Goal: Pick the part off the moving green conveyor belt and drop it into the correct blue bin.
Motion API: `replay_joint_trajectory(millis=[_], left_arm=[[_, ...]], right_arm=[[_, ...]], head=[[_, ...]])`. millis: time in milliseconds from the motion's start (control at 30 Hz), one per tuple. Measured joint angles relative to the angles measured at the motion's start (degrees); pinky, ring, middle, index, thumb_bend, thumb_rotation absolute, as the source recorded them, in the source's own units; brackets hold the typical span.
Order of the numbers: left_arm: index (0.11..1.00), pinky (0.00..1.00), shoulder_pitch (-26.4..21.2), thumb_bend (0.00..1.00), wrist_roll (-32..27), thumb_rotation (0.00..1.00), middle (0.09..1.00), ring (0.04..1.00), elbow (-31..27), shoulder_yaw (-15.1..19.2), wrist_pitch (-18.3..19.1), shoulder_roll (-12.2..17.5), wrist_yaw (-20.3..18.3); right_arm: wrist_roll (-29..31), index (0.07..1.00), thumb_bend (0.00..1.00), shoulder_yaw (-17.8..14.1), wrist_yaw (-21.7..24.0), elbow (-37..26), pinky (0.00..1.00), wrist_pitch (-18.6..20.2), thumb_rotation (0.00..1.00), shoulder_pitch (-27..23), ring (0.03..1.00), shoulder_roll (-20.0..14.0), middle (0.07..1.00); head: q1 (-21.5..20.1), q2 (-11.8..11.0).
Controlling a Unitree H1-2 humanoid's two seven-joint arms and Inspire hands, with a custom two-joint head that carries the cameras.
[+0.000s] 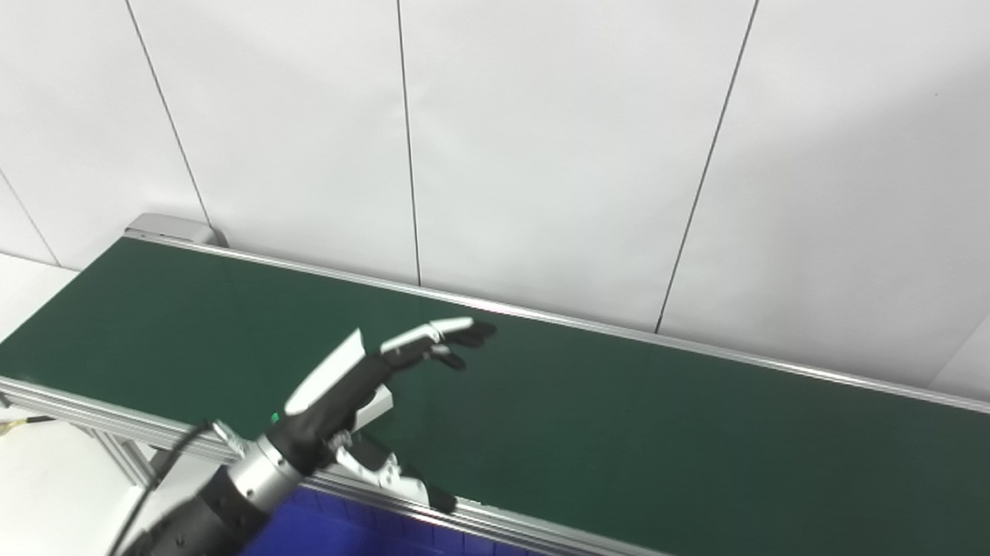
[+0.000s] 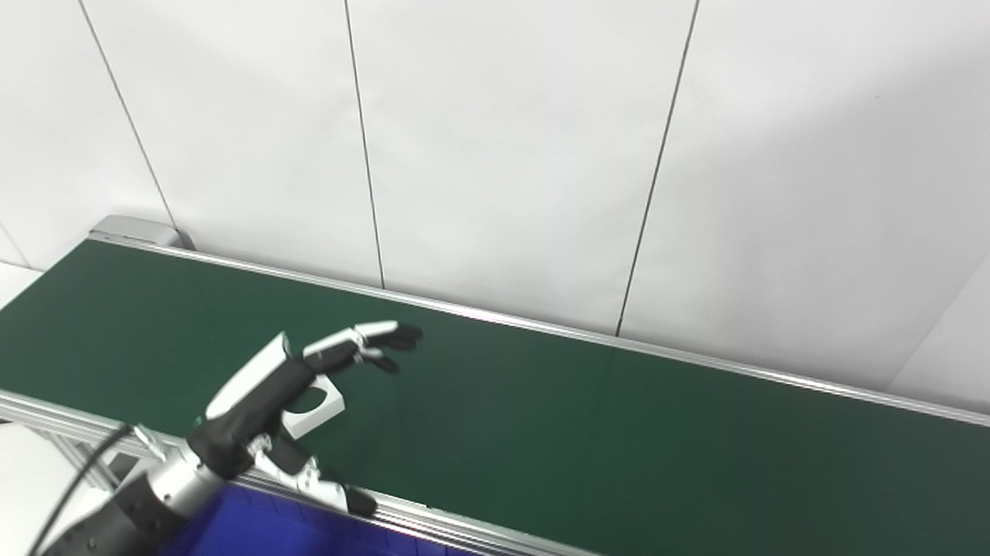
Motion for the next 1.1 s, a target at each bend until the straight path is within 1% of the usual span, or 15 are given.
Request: replay_joint_trajectory(millis=[67, 133, 200, 267, 333, 433, 533, 600, 667, 733, 833, 900, 1100], left_arm=[[0.881, 0.74, -1.7, 0.82, 1.5, 0.05, 0.907, 0.855, 2.7, 0.6, 0.0, 2.2, -0.8], [0.891, 0.76, -3.3, 0.82, 3.5, 0.07, 0.913, 0.863, 4.6, 1.1, 0.0, 4.1, -1.4], [0.894, 0.82, -5.5, 0.84, 5.3, 0.05, 0.923, 0.888, 6.4, 0.8, 0.2, 5.9, -3.2], [0.897, 0.83, -8.0, 0.85, 6.5, 0.04, 0.928, 0.892, 8.3, 0.3, 1.0, 7.9, -5.1], [0.910, 0.80, -10.1, 0.85, 7.9, 0.04, 0.935, 0.883, 9.9, -0.2, 1.3, 9.3, -6.3], [0.901, 0.77, -13.1, 0.88, 11.2, 0.00, 0.926, 0.875, 12.8, -2.0, 2.5, 10.3, -7.9], [0.891, 0.78, -14.9, 0.89, 13.9, 0.00, 0.918, 0.883, 16.7, -3.4, 2.8, 10.3, -8.3], [0.891, 0.78, -15.8, 0.89, 15.7, 0.00, 0.915, 0.883, 18.9, -4.7, 2.3, 10.3, -8.2], [0.889, 0.80, -17.4, 0.88, 19.0, 0.00, 0.916, 0.894, 21.9, -6.3, 1.4, 10.2, -8.0], [0.885, 0.82, -18.4, 0.88, 21.5, 0.00, 0.917, 0.901, 24.2, -7.8, 1.3, 9.9, -7.9], [0.881, 0.85, -19.4, 0.88, 23.8, 0.00, 0.916, 0.915, 26.1, -9.3, 0.9, 8.5, -7.3], [0.879, 0.87, -20.3, 0.89, 25.8, 0.00, 0.917, 0.925, 27.3, -11.0, 0.6, 7.7, -7.2], [0.879, 0.91, -22.4, 0.88, 31.3, 0.00, 0.932, 0.947, 29.9, -14.7, 0.1, 6.7, -7.0]], right_arm=[[0.2, 0.891, 0.87, 0.3, -0.4, 0.0, 0.81, 0.0, 0.24, 0.0, 0.820, -0.1, 0.832], [0.4, 0.892, 0.88, 0.5, -0.6, 0.0, 0.81, 0.0, 0.25, 0.0, 0.822, -0.2, 0.833], [0.5, 0.891, 0.88, 0.7, -1.0, 0.0, 0.80, 0.0, 0.27, 0.0, 0.816, -0.5, 0.826], [0.4, 0.890, 0.88, 0.9, -1.5, 0.0, 0.80, 0.0, 0.27, -0.2, 0.815, -0.8, 0.824], [0.7, 0.887, 0.88, 1.0, -1.7, 0.0, 0.80, 0.0, 0.26, -0.2, 0.816, -0.9, 0.823], [1.9, 0.888, 0.89, 1.1, -1.7, 0.0, 0.82, 0.0, 0.24, -0.3, 0.820, -0.9, 0.825], [2.1, 0.887, 0.88, 1.2, -1.7, 0.0, 0.80, 0.0, 0.26, -0.3, 0.812, -0.9, 0.821], [1.8, 0.885, 0.89, 1.3, -1.9, -0.1, 0.79, 0.0, 0.26, -0.4, 0.810, -1.0, 0.820], [1.8, 0.885, 0.89, 1.5, -1.9, 0.0, 0.80, 0.0, 0.26, -0.3, 0.812, -1.0, 0.822], [1.9, 0.885, 0.89, 1.5, -1.9, -0.1, 0.81, 0.0, 0.26, -0.4, 0.811, -1.0, 0.824], [2.0, 0.883, 0.88, 1.6, -1.9, -0.2, 0.80, 0.0, 0.27, -0.5, 0.805, -1.0, 0.827], [1.9, 0.878, 0.88, 1.9, -2.0, -0.2, 0.79, 0.0, 0.26, -0.6, 0.800, -1.0, 0.823], [1.2, 0.875, 0.88, 2.5, -4.0, -0.3, 0.79, 0.0, 0.27, -0.7, 0.795, -1.0, 0.820]], head=[[0.0, 0.1], [0.1, 0.2], [0.3, 0.4], [0.4, 0.7], [0.5, 0.9], [0.6, 1.1], [0.7, 1.2], [0.7, 1.3], [0.5, 1.6], [0.4, 1.7], [0.2, 1.9], [0.3, 2.0], [0.4, 2.3]])
